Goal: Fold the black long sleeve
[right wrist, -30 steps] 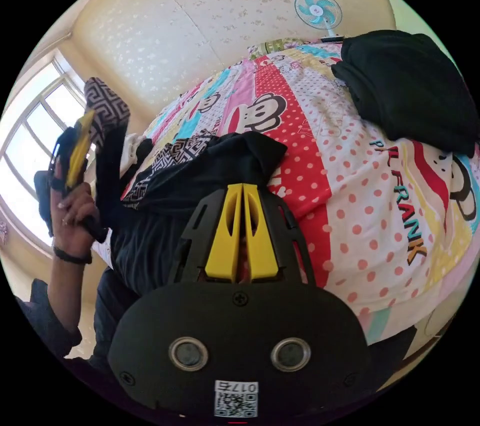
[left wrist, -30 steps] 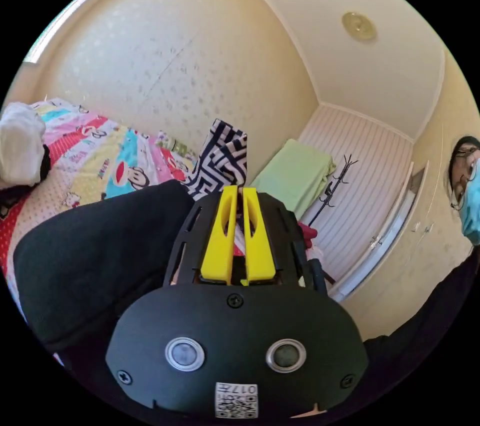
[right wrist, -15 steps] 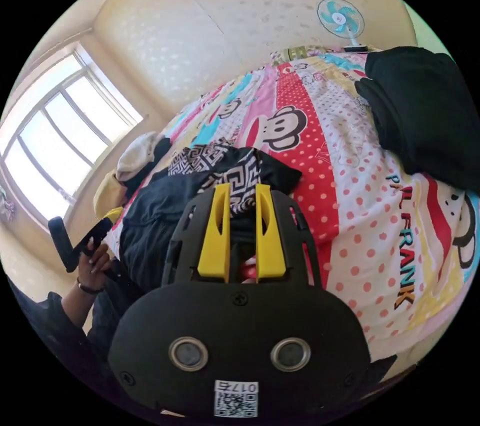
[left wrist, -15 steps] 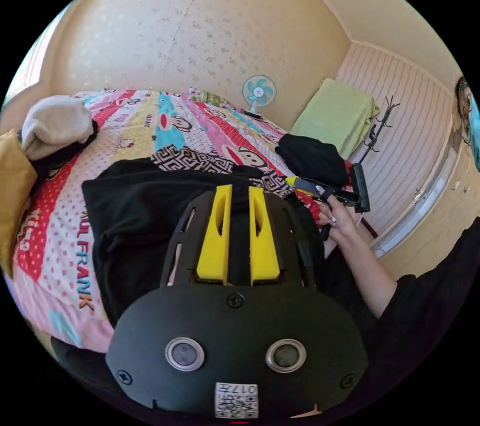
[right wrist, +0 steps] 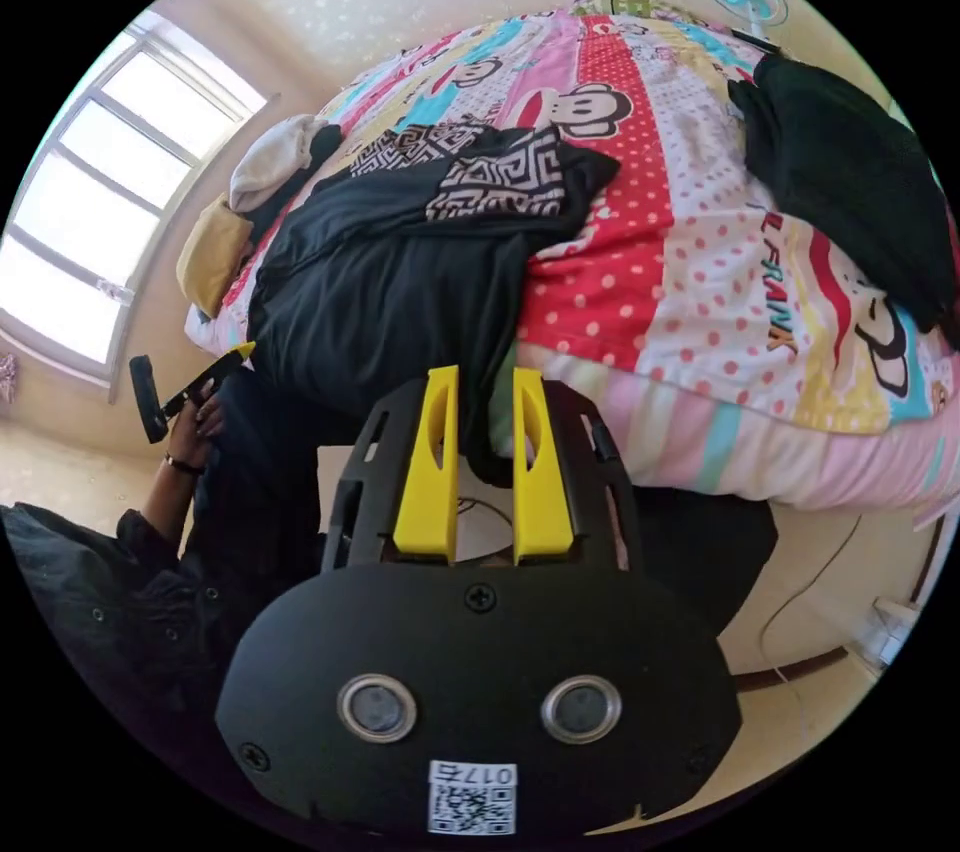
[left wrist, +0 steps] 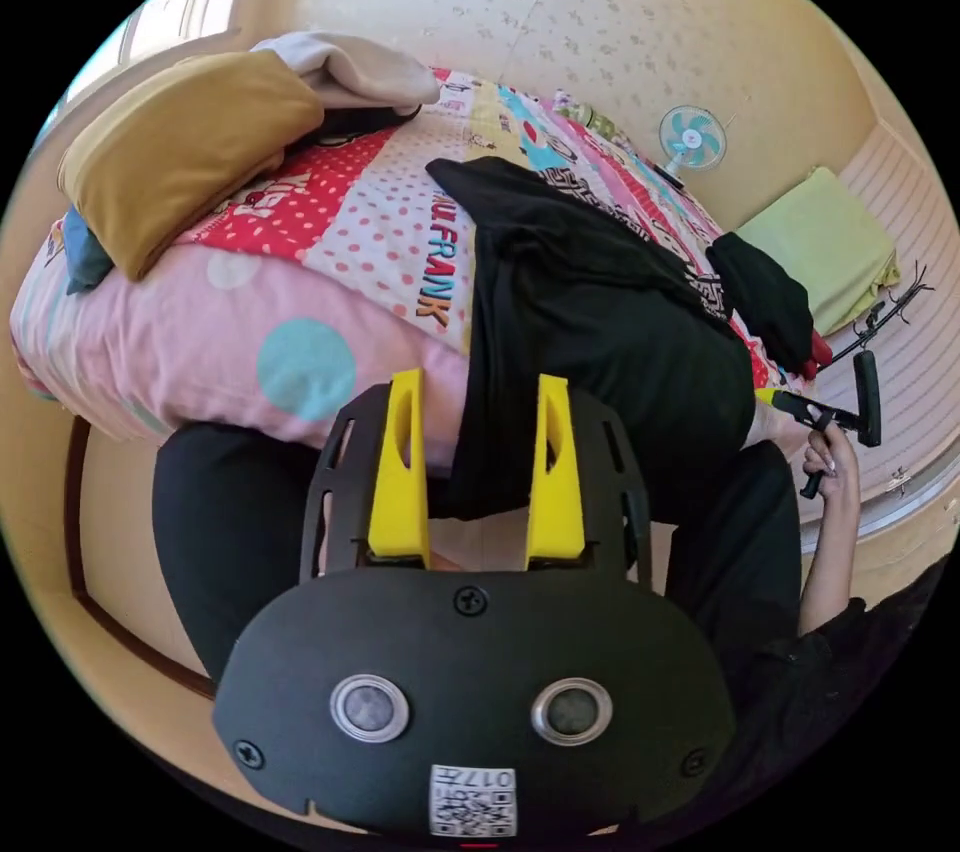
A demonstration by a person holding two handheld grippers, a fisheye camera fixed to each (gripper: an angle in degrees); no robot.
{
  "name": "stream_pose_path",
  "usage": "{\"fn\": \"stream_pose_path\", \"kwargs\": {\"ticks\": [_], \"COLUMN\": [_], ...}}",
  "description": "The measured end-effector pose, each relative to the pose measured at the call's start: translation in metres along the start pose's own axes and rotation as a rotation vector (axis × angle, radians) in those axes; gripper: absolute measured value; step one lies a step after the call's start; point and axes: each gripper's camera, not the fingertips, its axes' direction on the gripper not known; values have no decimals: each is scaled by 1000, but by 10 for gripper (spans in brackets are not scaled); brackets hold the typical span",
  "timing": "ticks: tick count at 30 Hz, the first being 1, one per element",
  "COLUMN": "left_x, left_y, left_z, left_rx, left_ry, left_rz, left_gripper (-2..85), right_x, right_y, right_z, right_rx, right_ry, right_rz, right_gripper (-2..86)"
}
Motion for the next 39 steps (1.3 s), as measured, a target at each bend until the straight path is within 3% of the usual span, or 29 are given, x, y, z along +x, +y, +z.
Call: {"fn": "stream_pose_path", "kwargs": {"ticks": [2, 4, 6, 10, 13, 17, 19, 21, 26, 28, 32, 35, 38, 39], "left_x": [1, 8, 10, 14, 23, 1, -27, -41, -49, -45, -44, -37, -55, -63], "left_y": [5, -4, -19, -79, -127, -166, -156, -129, -52, -23, -22, -36, -44, -45], "left_z": [3, 1, -25, -79, -92, -57, -45, -50, -40, -42, -50, -64, -124, -149], "left_rx": [3, -108, -90, 70, 182, 111, 12, 29, -179, -138, -132, -285, -261, -273], "left_ry": [-12, -37, -59, 85, 73, 61, 197, 233, 127, 72, 23, 99, 272, 428], "left_rz": [-40, 14, 1, 12, 101, 61, -15, -12, 73, 116, 65, 238, 360, 421], "left_gripper": [117, 27, 16, 9, 17, 59, 68, 78, 117, 119, 90, 30, 16, 13], "right_x": [-3, -7, -20, -43, -37, 11, 17, 19, 35, 38, 38, 32, 38, 41], "right_y": [13, 12, 10, -35, -83, -115, -88, -55, 27, 40, 46, 70, 116, 125], "right_z": [-6, -31, -77, -145, -162, -141, -143, -142, -124, -116, -143, -207, -277, -287], "right_rx": [58, 61, 161, 315, 403, 296, 321, 317, 186, 150, 168, 281, 397, 400], "right_ry": [20, -1, 5, 68, 126, 48, -4, -31, -125, -81, -221, -402, -738, -793], "right_rz": [22, 20, -15, -96, -61, 66, 54, 39, 79, 100, 53, -88, -360, -397], "right_gripper": [54, 33, 25, 20, 25, 55, 74, 85, 91, 84, 39, 25, 18, 17]}}
